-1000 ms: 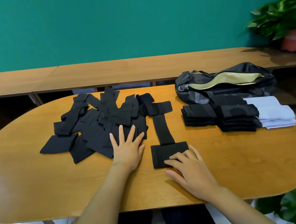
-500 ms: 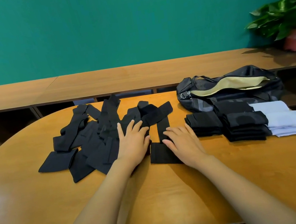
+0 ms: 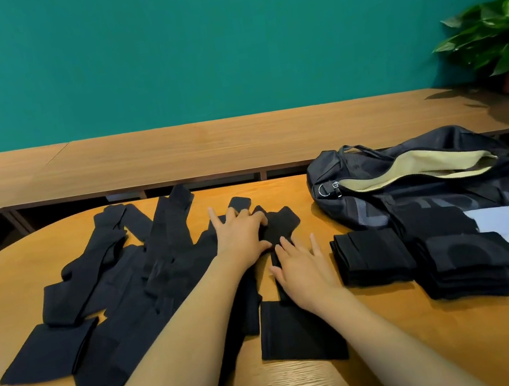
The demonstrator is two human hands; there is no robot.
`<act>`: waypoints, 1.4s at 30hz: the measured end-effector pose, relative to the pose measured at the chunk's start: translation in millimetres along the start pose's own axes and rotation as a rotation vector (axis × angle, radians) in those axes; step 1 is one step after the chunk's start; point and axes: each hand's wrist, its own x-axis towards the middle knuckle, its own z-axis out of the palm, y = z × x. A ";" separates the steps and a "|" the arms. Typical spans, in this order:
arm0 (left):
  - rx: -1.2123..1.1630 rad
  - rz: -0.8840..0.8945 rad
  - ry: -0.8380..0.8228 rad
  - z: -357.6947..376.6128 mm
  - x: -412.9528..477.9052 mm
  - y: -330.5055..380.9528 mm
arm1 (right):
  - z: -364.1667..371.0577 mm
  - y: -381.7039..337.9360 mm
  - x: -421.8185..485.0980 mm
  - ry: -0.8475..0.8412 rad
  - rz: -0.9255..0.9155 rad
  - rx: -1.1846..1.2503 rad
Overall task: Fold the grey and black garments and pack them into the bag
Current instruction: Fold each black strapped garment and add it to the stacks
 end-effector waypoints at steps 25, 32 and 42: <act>0.162 0.385 0.060 4.4 -18.3 -1.5 | 0.8 -0.1 -62.4 0.004 -0.028 -0.020; 0.204 0.307 -0.026 4.5 -25.0 -1.9 | 0.9 2.0 -33.6 0.005 0.005 -0.001; 0.191 0.167 0.006 10.9 -28.9 -1.3 | 9.9 -0.9 -30.5 -0.057 -0.023 -0.081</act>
